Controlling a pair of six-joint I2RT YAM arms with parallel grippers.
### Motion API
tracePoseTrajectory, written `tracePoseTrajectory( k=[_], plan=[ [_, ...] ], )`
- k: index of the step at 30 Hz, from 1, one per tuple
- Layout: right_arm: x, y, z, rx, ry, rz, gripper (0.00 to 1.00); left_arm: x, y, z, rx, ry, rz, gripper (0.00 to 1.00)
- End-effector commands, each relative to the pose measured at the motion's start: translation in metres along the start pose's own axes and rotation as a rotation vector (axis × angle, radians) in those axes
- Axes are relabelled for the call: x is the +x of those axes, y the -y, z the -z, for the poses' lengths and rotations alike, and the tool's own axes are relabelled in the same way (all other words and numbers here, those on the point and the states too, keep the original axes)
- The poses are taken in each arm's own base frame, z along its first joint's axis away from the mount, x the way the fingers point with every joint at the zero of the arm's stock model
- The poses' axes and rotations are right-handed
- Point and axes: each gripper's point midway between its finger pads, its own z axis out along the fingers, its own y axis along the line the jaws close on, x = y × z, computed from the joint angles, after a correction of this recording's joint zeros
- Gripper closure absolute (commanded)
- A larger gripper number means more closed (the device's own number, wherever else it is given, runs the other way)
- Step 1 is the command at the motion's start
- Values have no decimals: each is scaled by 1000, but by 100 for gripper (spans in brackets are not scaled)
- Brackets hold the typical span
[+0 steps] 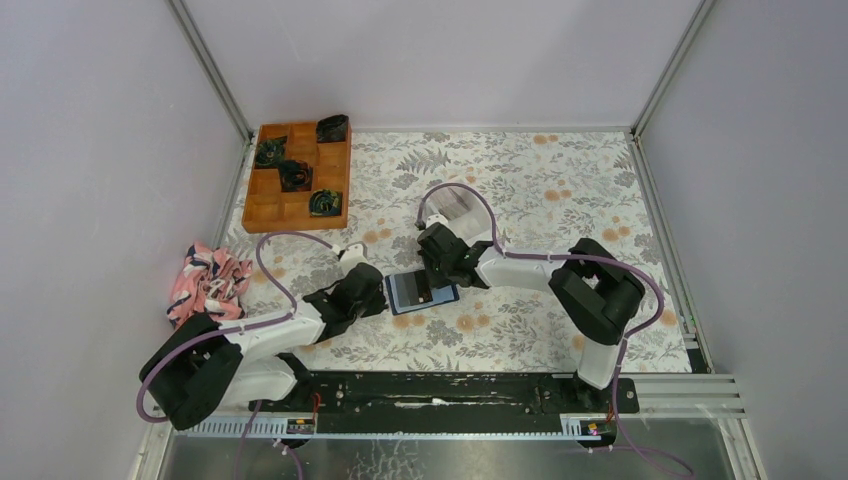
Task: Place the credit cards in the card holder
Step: Insert the credit card into the card holder.
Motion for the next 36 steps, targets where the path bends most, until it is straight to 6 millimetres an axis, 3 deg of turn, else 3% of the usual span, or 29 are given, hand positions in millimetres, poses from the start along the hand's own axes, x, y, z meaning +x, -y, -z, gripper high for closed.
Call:
tracePoseTrajectory(
  k=[1,24,36],
  plan=[
    [3,-2,-6,0,7,-12,100,4,3,-1,3,-19,-12,100],
    [10,-51,-5,-121,-2,-29,100,15,17,-3,39,-41,-30,100],
    [6,-55,3,-115,6,-14,100,17,23,-1,53,-38,-36,100]
  ],
)
